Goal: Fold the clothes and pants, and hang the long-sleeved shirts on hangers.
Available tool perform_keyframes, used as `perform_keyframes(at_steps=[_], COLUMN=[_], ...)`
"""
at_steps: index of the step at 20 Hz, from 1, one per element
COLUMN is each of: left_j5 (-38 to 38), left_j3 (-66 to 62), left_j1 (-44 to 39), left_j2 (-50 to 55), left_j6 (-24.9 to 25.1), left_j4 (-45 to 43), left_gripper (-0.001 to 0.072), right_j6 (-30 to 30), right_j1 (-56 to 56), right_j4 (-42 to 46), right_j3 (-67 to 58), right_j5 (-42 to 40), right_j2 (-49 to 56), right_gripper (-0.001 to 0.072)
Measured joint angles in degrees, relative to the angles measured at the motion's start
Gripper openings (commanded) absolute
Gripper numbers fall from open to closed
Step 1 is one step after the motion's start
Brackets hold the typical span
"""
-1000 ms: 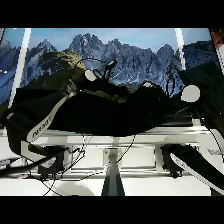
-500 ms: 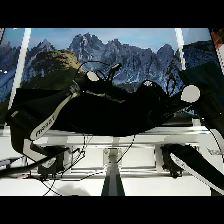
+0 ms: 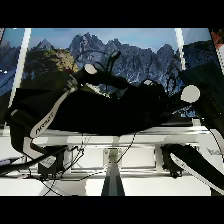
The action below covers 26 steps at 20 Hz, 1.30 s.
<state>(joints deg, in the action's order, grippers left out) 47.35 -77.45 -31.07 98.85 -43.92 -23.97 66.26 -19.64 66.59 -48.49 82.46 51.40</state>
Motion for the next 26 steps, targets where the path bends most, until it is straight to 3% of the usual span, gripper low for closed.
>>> perform_keyframes(at_steps=[4, 8, 12, 13, 14, 15, 21, 26], left_j5=[-1.7, -5.8, -6.6, -6.8, -7.2, -7.8, -8.8, -2.6], left_j3=[-6.3, -9.2, -10.0, -10.1, -10.1, -10.2, -10.3, -10.3], left_j1=[4.7, 10.5, 13.5, 13.8, 14.2, 14.6, 16.0, 14.0], left_j2=[-1.2, -4.3, -3.3, -2.4, -1.4, -0.4, 2.3, 2.8], left_j6=[0.4, -4.5, -7.2, -7.5, -7.8, -8.2, -7.6, 3.2], left_j4=[-4.3, -10.0, -14.4, -15.9, -17.5, -18.8, -22.3, -23.6], left_gripper=[0.0006, 0.0007, 0.0018, 0.015, 0.0512, 0.0717, 0.0702, 0.07], right_j6=[3.6, 7.4, 9.9, 10.2, 10.5, 10.7, 11.1, 11.2], right_j1=[0.1, 2.5, 6.8, 7.5, 8.0, 8.4, 9.3, 9.4], right_j4=[2.7, 5.9, 7.0, 7.1, 7.1, 7.2, 7.6, 8.3], right_j3=[-0.7, -1.4, -1.6, -1.6, -1.7, -1.7, -1.7, -1.6], right_j5=[-15.5, -32.8, -40.6, -40.9, -41.5, -41.5, -40.7, -40.6], right_j2=[0.0, 0.0, 0.2, 0.3, 0.3, 0.3, 0.5, 1.8], right_gripper=[0.0492, 0.0483, 0.0483, 0.0483, 0.0483, 0.0483, 0.0483, 0.0483])
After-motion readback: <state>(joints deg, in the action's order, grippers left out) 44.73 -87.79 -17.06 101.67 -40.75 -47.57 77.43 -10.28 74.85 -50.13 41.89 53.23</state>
